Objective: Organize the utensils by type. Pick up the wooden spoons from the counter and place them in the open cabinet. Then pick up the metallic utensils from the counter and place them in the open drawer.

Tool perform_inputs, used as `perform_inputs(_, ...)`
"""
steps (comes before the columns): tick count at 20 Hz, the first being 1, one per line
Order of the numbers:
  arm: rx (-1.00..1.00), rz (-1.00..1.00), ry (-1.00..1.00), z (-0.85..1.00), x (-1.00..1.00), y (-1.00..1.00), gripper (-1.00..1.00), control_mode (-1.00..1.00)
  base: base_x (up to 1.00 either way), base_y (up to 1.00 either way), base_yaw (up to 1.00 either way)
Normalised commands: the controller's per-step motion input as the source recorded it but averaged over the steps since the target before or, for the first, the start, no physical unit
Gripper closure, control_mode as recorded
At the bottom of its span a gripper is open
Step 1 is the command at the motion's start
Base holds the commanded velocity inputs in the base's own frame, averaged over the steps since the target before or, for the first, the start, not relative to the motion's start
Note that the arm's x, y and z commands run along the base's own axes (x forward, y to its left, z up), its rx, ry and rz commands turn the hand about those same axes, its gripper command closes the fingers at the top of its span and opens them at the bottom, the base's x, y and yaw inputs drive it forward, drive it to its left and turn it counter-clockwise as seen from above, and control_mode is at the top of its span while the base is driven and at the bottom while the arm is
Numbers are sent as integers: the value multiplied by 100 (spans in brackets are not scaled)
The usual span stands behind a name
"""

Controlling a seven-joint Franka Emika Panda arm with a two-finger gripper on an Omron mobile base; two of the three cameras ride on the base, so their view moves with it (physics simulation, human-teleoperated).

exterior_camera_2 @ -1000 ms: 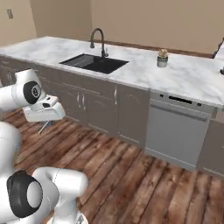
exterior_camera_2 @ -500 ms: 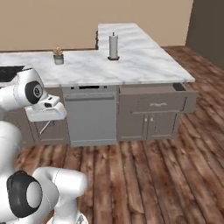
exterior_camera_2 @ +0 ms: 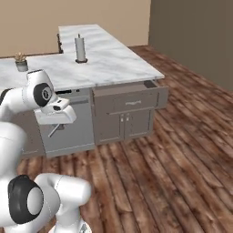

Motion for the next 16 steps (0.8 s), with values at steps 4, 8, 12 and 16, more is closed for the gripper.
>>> perform_inputs(4,0,0,0,0,0,0,100,100,46,-20,-2)
perform_inputs(8,0,0,0,0,0,0,100,100,80,-13,0)
perform_inputs(12,0,0,0,0,0,0,100,100,83,18,3)
perform_inputs(16,0,0,0,0,0,0,100,100,82,50,0)
